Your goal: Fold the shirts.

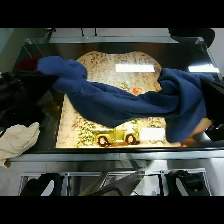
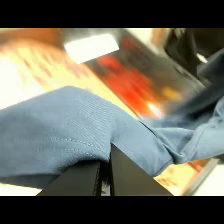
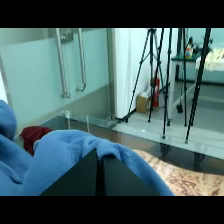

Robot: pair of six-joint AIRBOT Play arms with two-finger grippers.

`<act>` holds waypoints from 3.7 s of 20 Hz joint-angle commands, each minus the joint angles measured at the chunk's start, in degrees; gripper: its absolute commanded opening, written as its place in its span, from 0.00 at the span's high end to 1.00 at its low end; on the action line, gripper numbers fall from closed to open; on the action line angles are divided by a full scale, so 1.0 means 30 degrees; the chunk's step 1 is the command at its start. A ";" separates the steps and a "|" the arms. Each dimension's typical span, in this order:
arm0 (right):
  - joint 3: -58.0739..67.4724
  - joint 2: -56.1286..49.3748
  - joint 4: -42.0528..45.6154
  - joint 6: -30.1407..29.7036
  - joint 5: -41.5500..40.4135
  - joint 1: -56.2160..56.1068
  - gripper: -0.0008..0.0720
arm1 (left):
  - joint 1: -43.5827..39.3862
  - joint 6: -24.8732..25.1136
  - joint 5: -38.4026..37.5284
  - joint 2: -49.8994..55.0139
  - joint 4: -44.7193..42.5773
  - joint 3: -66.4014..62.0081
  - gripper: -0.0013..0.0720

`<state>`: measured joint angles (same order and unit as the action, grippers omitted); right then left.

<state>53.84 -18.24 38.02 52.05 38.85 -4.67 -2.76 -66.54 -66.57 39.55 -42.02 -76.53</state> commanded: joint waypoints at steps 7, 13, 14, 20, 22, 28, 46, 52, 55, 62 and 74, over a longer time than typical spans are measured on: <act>0.0080 -1.0462 -0.0051 -0.0452 0.1705 0.0095 0.95 | 0.0036 0.1370 0.2055 0.7089 -0.4291 0.0007 0.96; 0.0117 -2.0567 -0.2943 -0.2259 -0.0860 0.0095 0.95 | 0.0051 0.3060 0.1865 1.8469 -0.3956 -0.4000 0.96; 0.0189 -2.1464 -0.4153 -0.3279 -0.1151 0.0095 0.95 | 0.0044 0.2965 0.1523 1.9649 -0.3971 -0.5217 0.96; 0.1836 -2.1617 -0.5042 -0.4568 0.0874 0.1443 0.46 | 0.1239 -0.0291 -0.3643 2.1536 -0.4087 -1.0630 0.03; 0.1865 -2.0079 -0.4510 -0.3402 0.2929 0.3162 0.46 | 0.2266 -0.2419 -0.7155 2.1281 -0.4153 -1.1533 0.03; 0.1843 -1.7624 0.3235 0.1209 0.7555 0.8816 0.46 | 0.3417 -0.3810 -0.8823 1.5344 -0.4167 0.0874 0.03; 0.1406 -1.9365 0.3111 0.1297 0.8058 1.0091 0.46 | 0.0780 0.1603 0.3279 0.8415 0.2404 1.8833 0.10; 0.1392 -2.1121 0.3104 0.1239 0.9056 0.9486 0.45 | 0.0801 0.1610 0.4167 0.8408 0.2331 1.8054 0.96; 0.1151 -2.2148 0.3118 0.1304 0.9296 0.8335 0.45 | 0.1486 0.1610 0.3359 0.8408 0.2331 1.6422 0.96; 0.1719 -2.4268 0.2586 0.0189 0.6841 0.7424 0.45 | 0.5559 0.1537 -0.0903 0.8408 0.0823 1.4025 0.96; 0.1836 -2.5747 -0.0029 -0.1974 1.0426 0.4575 0.89 | 0.7978 0.2178 -0.0874 0.8408 0.0962 1.3959 0.96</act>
<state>59.13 -95.15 41.17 49.04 65.52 11.27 20.49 -60.51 -68.99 64.84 -39.42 -34.52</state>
